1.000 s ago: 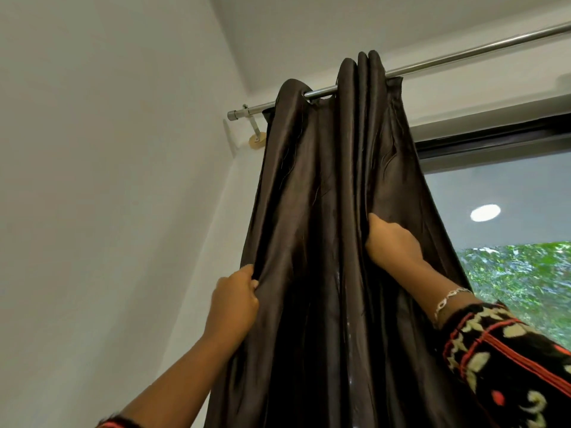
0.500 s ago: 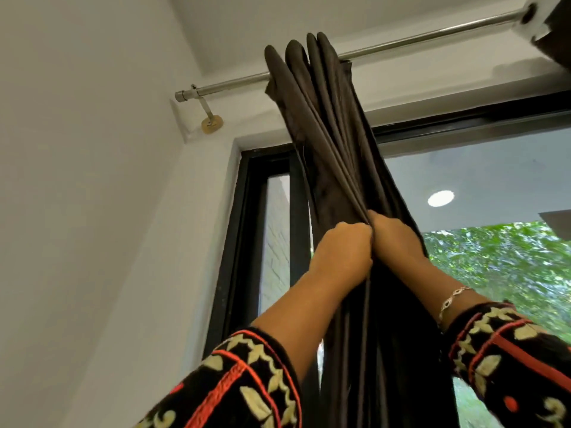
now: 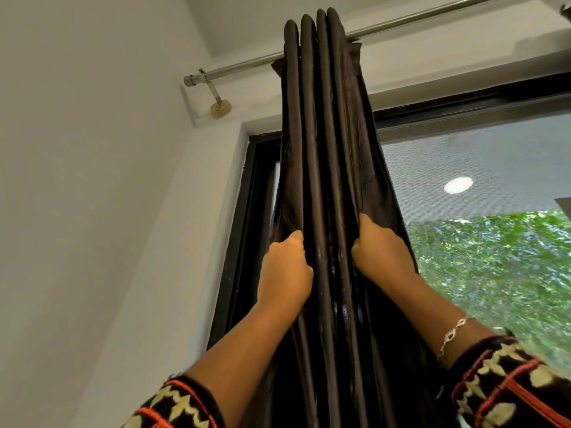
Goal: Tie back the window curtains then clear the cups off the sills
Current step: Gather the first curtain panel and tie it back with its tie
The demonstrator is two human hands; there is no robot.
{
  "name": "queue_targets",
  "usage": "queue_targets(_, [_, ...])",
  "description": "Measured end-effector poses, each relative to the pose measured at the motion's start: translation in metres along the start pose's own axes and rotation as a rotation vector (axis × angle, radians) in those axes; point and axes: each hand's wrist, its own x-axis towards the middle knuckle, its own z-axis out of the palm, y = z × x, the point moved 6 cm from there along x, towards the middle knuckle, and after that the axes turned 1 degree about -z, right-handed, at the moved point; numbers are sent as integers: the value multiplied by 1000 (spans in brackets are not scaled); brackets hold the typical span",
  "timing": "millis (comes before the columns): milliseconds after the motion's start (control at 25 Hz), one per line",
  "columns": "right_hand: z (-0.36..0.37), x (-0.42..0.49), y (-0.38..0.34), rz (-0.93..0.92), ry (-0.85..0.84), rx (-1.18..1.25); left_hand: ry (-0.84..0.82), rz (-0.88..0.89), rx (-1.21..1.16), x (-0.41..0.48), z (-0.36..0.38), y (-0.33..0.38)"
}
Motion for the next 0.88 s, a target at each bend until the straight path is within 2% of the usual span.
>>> queue_targets(240, [29, 0, -60, -13, -73, 52, 39, 15, 68, 4, -30, -30])
queue_targets(400, [32, -8, -75, 26, -56, 40, 25, 13, 3, -4, -41, -49])
queue_targets(560, [12, -29, -64, 136, 56, -9, 46, 3, -166, -25, -42, -57])
queue_targets(680, [-5, -50, -44, 203, 121, -77, 1, -10, -264, -44, -35, -60])
queue_targets(880, [-24, -93, -11, 293, 102, -148, -59, -24, -405, -78, -20, -60])
